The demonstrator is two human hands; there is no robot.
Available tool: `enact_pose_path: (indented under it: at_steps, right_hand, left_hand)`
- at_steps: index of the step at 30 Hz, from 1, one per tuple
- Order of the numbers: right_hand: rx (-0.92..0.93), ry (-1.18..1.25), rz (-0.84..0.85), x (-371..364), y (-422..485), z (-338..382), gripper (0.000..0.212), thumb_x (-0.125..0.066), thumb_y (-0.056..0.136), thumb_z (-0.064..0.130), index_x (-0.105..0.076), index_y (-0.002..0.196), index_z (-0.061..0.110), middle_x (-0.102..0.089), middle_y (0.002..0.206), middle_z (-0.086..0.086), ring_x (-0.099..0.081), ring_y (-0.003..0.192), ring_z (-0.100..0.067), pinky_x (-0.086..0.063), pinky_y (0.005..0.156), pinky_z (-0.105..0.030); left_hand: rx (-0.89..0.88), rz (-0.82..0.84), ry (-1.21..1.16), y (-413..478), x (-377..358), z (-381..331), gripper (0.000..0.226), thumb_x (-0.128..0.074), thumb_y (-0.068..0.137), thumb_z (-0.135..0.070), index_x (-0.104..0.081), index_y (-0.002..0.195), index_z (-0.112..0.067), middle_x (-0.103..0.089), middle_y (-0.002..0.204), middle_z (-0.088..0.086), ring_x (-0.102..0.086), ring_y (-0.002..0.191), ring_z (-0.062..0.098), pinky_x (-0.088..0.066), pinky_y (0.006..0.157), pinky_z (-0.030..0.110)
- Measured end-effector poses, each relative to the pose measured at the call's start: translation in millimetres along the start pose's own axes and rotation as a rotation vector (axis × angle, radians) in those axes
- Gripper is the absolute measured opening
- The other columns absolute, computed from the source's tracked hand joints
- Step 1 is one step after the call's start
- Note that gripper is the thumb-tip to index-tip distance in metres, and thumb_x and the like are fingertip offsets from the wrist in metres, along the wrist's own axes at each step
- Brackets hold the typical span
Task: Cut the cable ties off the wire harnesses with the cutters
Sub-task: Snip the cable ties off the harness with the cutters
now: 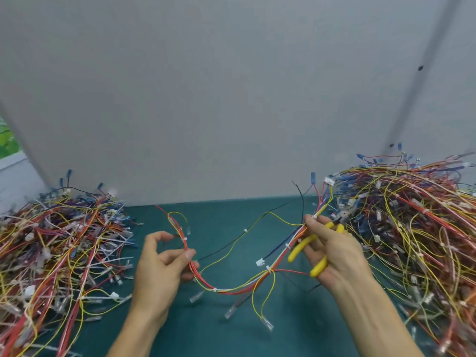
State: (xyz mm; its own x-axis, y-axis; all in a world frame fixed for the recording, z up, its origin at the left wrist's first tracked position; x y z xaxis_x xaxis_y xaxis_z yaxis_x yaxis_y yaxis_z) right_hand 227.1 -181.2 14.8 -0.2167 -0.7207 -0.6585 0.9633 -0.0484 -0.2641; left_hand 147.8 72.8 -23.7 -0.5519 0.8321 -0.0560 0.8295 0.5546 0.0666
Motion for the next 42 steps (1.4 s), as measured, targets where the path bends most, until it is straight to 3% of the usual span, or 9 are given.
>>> enact_pose_path:
  at_steps: [7, 9, 14, 17, 22, 27, 31, 38, 42]
  right_hand:
    - [0.089, 0.110, -0.021, -1, -3, 21, 0.023, -0.064, 0.085, -0.003, -0.053, 0.084, 0.016, -0.067, 0.072, -0.002, -0.068, 0.060, -0.012, -0.059, 0.061, -0.031]
    - [0.124, 0.140, -0.043, 0, -4, 28, 0.023, -0.063, 0.086, -0.002, -0.052, 0.083, 0.018, -0.066, 0.076, 0.000, -0.068, 0.060, -0.009, -0.058, 0.061, -0.028]
    - [0.168, 0.191, -0.080, 3, -3, 35, 0.023, -0.062, 0.088, -0.001, -0.049, 0.085, 0.018, -0.063, 0.082, -0.003, -0.067, 0.056, -0.009, -0.057, 0.057, -0.025]
    - [0.154, 0.165, -0.045, 0, -6, 31, 0.024, -0.061, 0.088, -0.002, -0.049, 0.082, 0.018, -0.062, 0.078, -0.002, -0.066, 0.056, -0.009, -0.058, 0.058, -0.025]
    - [0.132, -0.037, 0.080, -15, -18, 9, 0.024, -0.064, 0.082, -0.007, -0.054, 0.081, 0.015, -0.069, 0.075, -0.004, -0.066, 0.060, -0.017, -0.058, 0.059, -0.030]
    - [0.145, -0.187, 0.251, -29, -31, -12, 0.019, -0.066, 0.076, -0.008, -0.060, 0.084, 0.009, -0.072, 0.082, -0.010, -0.068, 0.067, -0.022, -0.058, 0.063, -0.034]
    - [0.313, -0.375, 0.249, -30, -37, -17, 0.015, -0.067, 0.082, -0.001, -0.062, 0.089, 0.011, -0.069, 0.074, -0.002, -0.069, 0.071, -0.021, -0.057, 0.071, -0.032]
    - [1.117, -0.752, 0.186, -45, -74, -11, 0.022, -0.071, 0.083, 0.027, -0.053, 0.093, 0.031, -0.056, 0.077, 0.012, -0.053, 0.067, 0.003, -0.038, 0.068, -0.003]
    - [1.089, -1.066, 0.254, -46, -80, -17, 0.020, -0.068, 0.087, 0.032, -0.055, 0.073, 0.026, -0.056, 0.064, 0.010, -0.048, 0.054, -0.008, -0.036, 0.050, -0.013]
  left_hand:
    - [-0.133, 0.091, 0.523, -1, -2, 8, 0.035, -0.062, 0.083, 0.004, -0.072, 0.102, -0.024, -0.073, 0.079, -0.016, -0.067, 0.071, -0.005, -0.050, 0.076, 0.010]
    - [-0.214, 0.039, 0.648, -2, -3, 6, 0.029, -0.073, 0.077, -0.005, -0.074, 0.097, -0.026, -0.069, 0.071, -0.023, -0.063, 0.070, -0.009, -0.040, 0.069, -0.002]
    - [-0.262, 0.006, 0.917, -3, -1, 1, 0.009, -0.080, 0.074, -0.028, -0.072, 0.073, -0.032, -0.062, 0.070, -0.009, -0.061, 0.077, 0.012, -0.046, 0.072, 0.029]
    - [-0.342, 0.050, 1.066, -8, -6, -2, 0.016, -0.077, 0.075, -0.021, -0.073, 0.087, -0.031, -0.055, 0.089, -0.013, -0.051, 0.099, 0.014, -0.035, 0.089, 0.033]
    - [-0.470, 0.329, 0.615, -25, -32, -13, 0.029, -0.070, 0.085, -0.014, -0.070, 0.112, -0.024, -0.063, 0.111, -0.023, -0.055, 0.107, -0.009, -0.034, 0.090, 0.003]
    - [-0.326, 0.569, 0.516, -41, -52, -9, 0.015, -0.065, 0.087, -0.029, -0.067, 0.100, -0.035, -0.070, 0.088, -0.009, -0.058, 0.079, -0.002, -0.048, 0.081, 0.027]
    - [-0.227, 0.539, 0.401, -40, -52, -7, 0.012, -0.063, 0.080, -0.031, -0.071, 0.088, -0.033, -0.071, 0.078, -0.001, -0.061, 0.072, 0.009, -0.051, 0.076, 0.032]
    - [-0.003, 0.412, 0.102, -33, -48, -5, 0.025, -0.067, 0.086, -0.005, -0.077, 0.082, -0.027, -0.067, 0.067, -0.004, -0.058, 0.064, 0.010, -0.051, 0.064, 0.024]
    - [-0.021, 0.369, 0.050, -33, -49, -8, 0.020, -0.070, 0.083, -0.007, -0.077, 0.081, -0.026, -0.069, 0.068, -0.007, -0.057, 0.062, 0.004, -0.042, 0.059, 0.013]
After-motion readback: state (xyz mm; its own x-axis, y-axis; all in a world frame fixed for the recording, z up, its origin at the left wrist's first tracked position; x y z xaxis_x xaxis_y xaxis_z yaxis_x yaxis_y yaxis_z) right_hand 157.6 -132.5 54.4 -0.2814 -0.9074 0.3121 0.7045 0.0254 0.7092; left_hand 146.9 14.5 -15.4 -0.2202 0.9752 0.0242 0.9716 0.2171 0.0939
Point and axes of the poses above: each hand's wrist, its own y-axis towards the middle knuckle, its own x-axis out of the back of the hand, z = x × y, the point moved 1 cm from there along y, towards the middle knuckle
